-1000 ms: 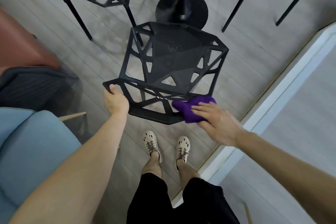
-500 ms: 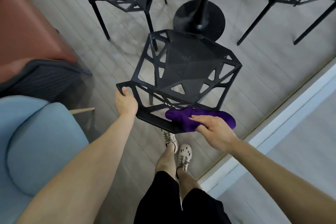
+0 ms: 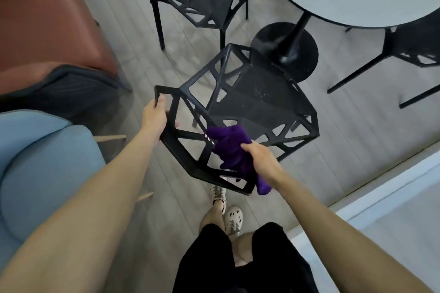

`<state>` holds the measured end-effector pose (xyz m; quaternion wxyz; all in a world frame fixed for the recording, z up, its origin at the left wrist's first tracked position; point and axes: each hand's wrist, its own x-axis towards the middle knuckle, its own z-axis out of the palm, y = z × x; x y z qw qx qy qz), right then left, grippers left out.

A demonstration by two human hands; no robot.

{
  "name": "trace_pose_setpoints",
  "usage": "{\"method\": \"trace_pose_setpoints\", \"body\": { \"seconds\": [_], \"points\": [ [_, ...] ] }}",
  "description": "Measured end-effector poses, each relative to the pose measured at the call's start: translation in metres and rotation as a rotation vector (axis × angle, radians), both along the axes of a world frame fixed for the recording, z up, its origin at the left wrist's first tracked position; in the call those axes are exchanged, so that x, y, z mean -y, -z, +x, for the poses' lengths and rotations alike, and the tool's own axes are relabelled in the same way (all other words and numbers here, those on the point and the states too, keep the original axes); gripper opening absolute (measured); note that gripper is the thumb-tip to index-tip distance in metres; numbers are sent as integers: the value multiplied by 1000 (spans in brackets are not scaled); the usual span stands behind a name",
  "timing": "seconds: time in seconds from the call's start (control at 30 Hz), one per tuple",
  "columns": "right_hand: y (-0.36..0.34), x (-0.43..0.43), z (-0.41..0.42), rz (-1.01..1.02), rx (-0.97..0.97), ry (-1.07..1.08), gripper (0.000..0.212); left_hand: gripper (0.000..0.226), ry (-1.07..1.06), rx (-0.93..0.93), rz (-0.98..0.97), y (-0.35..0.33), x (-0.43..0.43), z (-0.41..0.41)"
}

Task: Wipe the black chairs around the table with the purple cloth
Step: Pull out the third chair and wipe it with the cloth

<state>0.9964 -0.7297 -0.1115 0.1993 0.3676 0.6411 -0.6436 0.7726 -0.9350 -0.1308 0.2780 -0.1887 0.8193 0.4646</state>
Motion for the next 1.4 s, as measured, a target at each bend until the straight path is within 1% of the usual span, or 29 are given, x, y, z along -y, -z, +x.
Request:
{"method": "trace_pose_setpoints", "body": {
  "seconds": [0.07,0.17,0.23,0.27,0.33,0.4,0.43,0.5,0.53,0.57,0.6,0.67,0.73,0.8,0.87,0.9,0.97,1.0,1.03,1.07,1.1,1.13,1.2,1.23,1.27,1.3,1.37,1.4],
  "points": [
    [1,-16,-8,-77,-2,55,18,40,-56,-3,53,-2,-1,10],
    [11,-39,-18,-102,76,38,29,38,-245,38,142,-9,-4,22],
    [17,-52,-28,-169,133,49,27,41,-370,38,164,-13,-6,26],
    [21,-57,-34,-196,168,48,29,44,-430,26,166,-14,-8,29],
    [25,-68,-46,-235,223,26,33,51,-499,-10,103,-20,-14,38],
    [31,-78,-55,-264,249,-27,37,65,-534,1,21,-16,-12,59],
    [35,-84,-60,-260,255,-62,40,78,-571,11,2,-7,-10,73],
    [49,-92,-65,-205,263,-134,49,108,-635,-7,-61,32,0,102],
    [55,-95,-68,-161,262,-178,57,113,-636,-25,-104,56,9,114],
    [60,-95,-71,-125,254,-220,65,110,-620,-48,-128,69,12,126],
    [63,-94,-73,-99,233,-256,69,101,-595,-78,-167,66,9,136],
    [63,-81,-79,-105,142,-326,61,76,-581,-156,-249,30,-15,144],
    [64,-58,-89,-94,63,-400,62,60,-566,-224,-284,7,-32,147],
    [66,-24,-97,-119,-48,-466,75,53,-576,-263,-318,-1,-39,148],
    [66,15,-100,-116,-199,-536,88,48,-577,-287,-339,0,-38,147],
    [65,34,-100,-102,-286,-584,85,46,-579,-299,-339,0,-38,146],
    [72,60,-94,-103,-498,-668,61,45,-588,-326,-337,3,-35,146],
    [81,61,-90,-108,-582,-690,57,45,-594,-323,-342,5,-34,146],
    [94,56,-85,-106,-622,-724,58,45,-601,-312,-349,4,-35,147],
    [114,46,-80,-82,-606,-770,58,46,-604,-295,-357,4,-36,147],
    [136,33,-74,-48,-541,-804,54,48,-598,-273,-364,2,-38,146],
    [155,19,-69,-37,-436,-819,51,49,-589,-260,-373,1,-39,146],
    [171,6,-67,-33,-208,-770,59,50,-581,-250,-377,-1,-41,144],
    [160,10,-69,-27,-141,-753,67,50,-579,-241,-373,-1,-42,144],
    [141,19,-72,-34,-137,-761,74,50,-578,-240,-377,-1,-42,144],
    [121,30,-75,-62,-188,-748,75,50,-572,-251,-382,-1,-42,144],
    [90,52,-80,-117,-409,-728,61,48,-551,-284,-382,-2,-41,143],
    [87,55,-79,-126,-504,-720,55,47,-551,-291,-376,-1,-39,144]
  ]
}}
